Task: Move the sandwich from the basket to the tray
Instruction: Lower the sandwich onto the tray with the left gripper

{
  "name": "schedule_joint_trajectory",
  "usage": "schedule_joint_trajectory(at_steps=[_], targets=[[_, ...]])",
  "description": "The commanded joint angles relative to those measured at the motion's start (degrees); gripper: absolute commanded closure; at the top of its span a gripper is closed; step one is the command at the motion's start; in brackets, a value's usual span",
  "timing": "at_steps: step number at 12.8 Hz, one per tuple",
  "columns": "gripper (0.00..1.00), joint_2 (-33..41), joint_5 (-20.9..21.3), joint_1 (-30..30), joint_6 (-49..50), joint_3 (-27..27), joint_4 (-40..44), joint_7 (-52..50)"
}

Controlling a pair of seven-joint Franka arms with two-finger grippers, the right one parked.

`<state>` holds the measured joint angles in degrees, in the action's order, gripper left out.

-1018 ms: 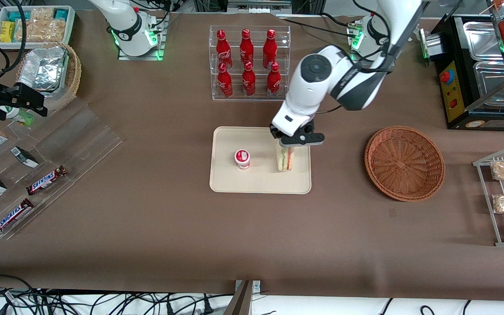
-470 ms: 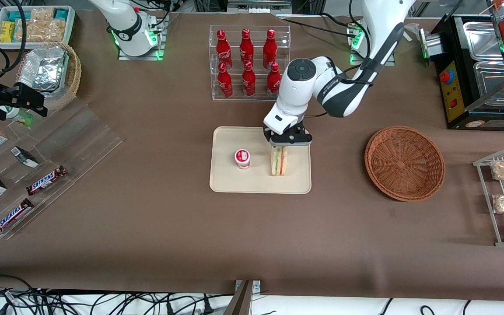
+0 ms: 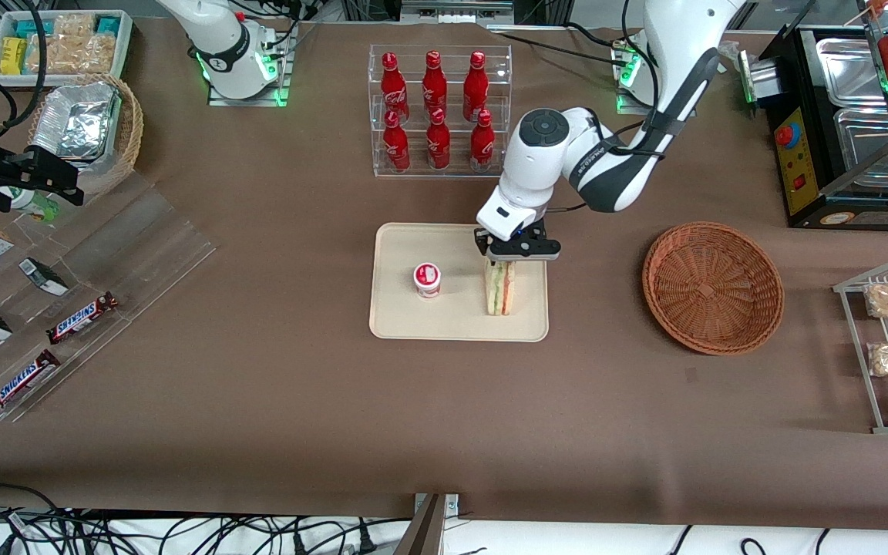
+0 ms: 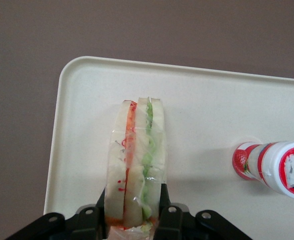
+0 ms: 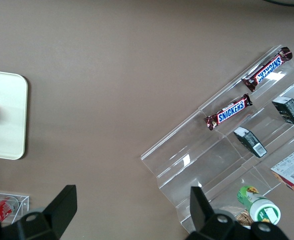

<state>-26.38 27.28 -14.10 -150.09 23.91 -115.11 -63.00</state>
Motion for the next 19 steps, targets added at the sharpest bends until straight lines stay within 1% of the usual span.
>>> schedule_joint_trajectory(at_steps=[1,4,6,14,15,16,18,19], targets=[[0.61,1.6,6.5,1.2,-1.9,0.2,-2.0,-6.5],[0.61,0.9,13.7,1.4,-2.0,0.4,-2.0,-13.7],[0.62,0.6,16.6,1.3,-2.0,0.4,-2.0,-17.2],[0.62,-0.7,16.9,-0.3,-2.0,0.2,-1.8,-18.6],[0.62,-0.8,17.5,-0.3,-2.0,0.2,-1.9,-18.8],[0.62,-0.8,19.5,-0.3,-2.0,0.3,-1.9,-20.7],[0.61,-1.7,25.2,-0.2,-1.9,0.4,-1.8,-25.8],[0.61,-1.8,26.8,-0.2,-1.9,0.4,-1.8,-27.5]])
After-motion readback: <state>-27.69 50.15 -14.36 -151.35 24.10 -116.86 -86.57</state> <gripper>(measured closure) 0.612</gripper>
